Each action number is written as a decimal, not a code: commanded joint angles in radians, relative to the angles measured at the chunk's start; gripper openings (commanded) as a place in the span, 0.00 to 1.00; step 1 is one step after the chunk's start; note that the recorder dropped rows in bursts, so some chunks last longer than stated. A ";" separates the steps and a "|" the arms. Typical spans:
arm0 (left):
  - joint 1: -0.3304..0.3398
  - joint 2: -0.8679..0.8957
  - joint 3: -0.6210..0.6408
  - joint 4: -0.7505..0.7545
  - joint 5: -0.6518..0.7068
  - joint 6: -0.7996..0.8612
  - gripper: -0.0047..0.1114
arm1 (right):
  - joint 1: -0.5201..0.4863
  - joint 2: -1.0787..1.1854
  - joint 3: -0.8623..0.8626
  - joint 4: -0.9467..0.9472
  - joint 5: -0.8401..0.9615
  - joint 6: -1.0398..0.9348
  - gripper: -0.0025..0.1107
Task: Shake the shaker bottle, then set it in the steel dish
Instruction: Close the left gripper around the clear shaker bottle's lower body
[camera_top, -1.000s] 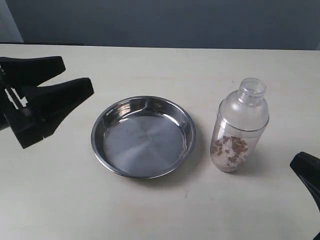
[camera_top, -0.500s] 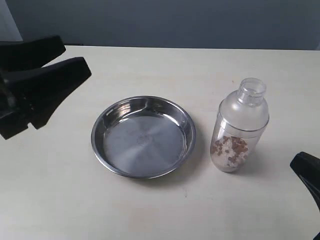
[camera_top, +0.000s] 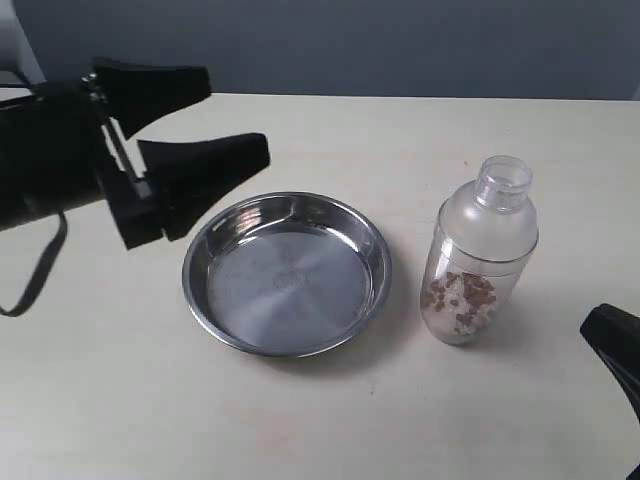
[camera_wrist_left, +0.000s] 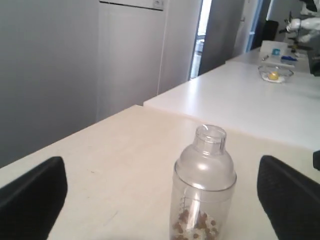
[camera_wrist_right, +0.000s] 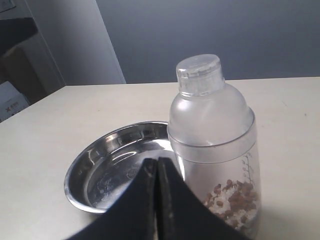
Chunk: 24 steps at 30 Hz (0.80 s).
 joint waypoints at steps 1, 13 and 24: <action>-0.090 0.119 -0.050 -0.014 0.015 0.089 0.87 | -0.003 -0.004 0.002 -0.004 -0.005 -0.004 0.01; -0.230 0.437 -0.179 -0.065 0.002 0.180 0.87 | -0.003 -0.004 0.002 -0.004 -0.005 -0.004 0.01; -0.356 0.651 -0.300 -0.158 -0.032 0.323 0.87 | -0.003 -0.004 0.002 -0.004 -0.005 -0.004 0.01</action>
